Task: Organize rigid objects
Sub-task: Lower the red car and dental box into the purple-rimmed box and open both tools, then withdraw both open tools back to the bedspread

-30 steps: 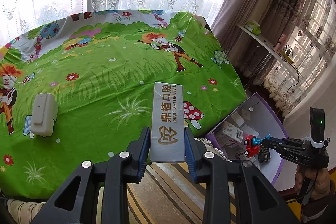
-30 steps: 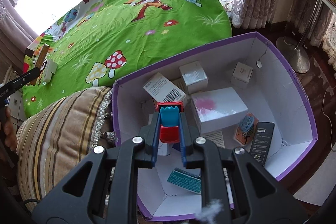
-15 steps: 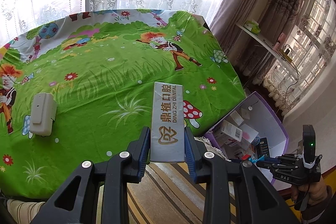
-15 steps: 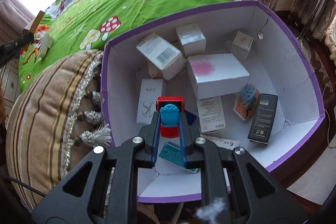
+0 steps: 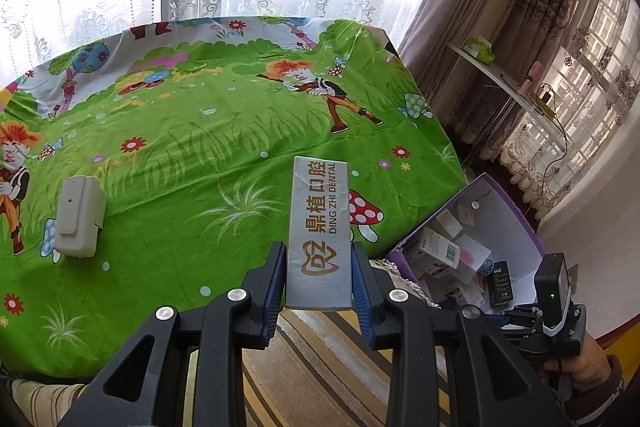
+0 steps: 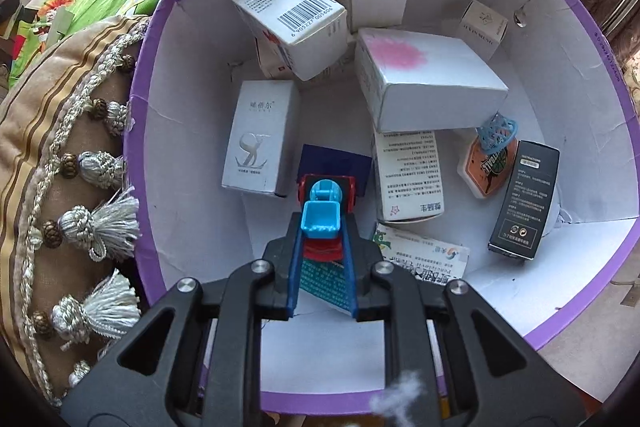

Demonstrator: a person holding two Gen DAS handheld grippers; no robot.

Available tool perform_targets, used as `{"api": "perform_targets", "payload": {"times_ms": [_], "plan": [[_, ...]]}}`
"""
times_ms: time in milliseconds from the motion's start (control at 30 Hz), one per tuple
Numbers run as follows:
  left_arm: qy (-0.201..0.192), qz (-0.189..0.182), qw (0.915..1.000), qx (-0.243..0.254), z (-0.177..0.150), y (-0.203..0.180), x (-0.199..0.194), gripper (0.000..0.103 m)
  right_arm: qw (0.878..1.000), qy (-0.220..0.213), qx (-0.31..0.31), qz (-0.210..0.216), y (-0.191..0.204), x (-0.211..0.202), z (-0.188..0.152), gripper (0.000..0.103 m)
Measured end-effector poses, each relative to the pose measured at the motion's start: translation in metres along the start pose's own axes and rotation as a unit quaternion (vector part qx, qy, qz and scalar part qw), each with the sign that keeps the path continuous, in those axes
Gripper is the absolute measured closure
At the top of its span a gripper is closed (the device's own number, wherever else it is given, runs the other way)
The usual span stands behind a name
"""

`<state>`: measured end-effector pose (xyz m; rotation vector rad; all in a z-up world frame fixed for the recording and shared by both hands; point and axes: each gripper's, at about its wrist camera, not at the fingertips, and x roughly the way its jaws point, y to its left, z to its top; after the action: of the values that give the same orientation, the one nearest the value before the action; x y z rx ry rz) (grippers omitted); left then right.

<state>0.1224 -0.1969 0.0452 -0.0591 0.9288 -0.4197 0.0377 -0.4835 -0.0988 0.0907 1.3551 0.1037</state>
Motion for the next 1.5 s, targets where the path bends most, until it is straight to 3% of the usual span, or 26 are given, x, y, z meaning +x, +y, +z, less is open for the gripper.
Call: {"api": "perform_targets", "payload": {"times_ms": [100,267,600,700,767,900,967,1033,1333,1500], "plan": [[-0.001,-0.009,0.9999,0.010,0.001,-0.010,-0.001,0.070,1.000,-0.008,0.003,-0.004,0.000,0.001,0.003,0.081],[0.004,-0.028,0.9987,0.042,0.000,-0.040,0.001,0.070,0.999,-0.009,0.003,-0.045,-0.011,0.004,0.009,0.081],[0.027,-0.070,0.9939,0.080,-0.004,-0.088,0.012,0.070,1.000,-0.015,0.007,0.002,-0.015,-0.006,0.005,0.081],[0.037,-0.088,0.9908,0.096,-0.007,-0.108,0.016,0.070,0.999,-0.031,0.012,-0.003,-0.018,-0.019,0.006,0.069],[0.045,-0.101,0.9884,0.105,-0.009,-0.121,0.020,0.070,0.999,-0.046,0.009,-0.021,-0.016,-0.031,0.009,0.053],[0.060,-0.144,0.9810,0.116,-0.013,-0.145,0.027,0.069,0.995,-0.076,0.010,-0.068,-0.014,-0.052,0.012,0.039],[0.076,-0.151,0.9791,0.113,-0.014,-0.150,0.035,0.051,0.993,-0.087,0.009,-0.082,-0.013,-0.060,0.013,0.035],[0.079,-0.148,0.9804,0.104,-0.016,-0.149,0.038,0.044,0.992,-0.095,0.006,-0.087,-0.011,-0.068,0.014,0.035],[0.067,-0.135,0.9859,0.072,-0.009,-0.121,0.028,0.044,0.989,-0.112,-0.003,-0.095,0.001,-0.076,0.018,0.034],[0.053,-0.105,0.9917,0.052,-0.003,-0.083,0.021,0.043,0.988,-0.127,-0.014,-0.089,0.017,-0.087,0.024,0.031]]}}
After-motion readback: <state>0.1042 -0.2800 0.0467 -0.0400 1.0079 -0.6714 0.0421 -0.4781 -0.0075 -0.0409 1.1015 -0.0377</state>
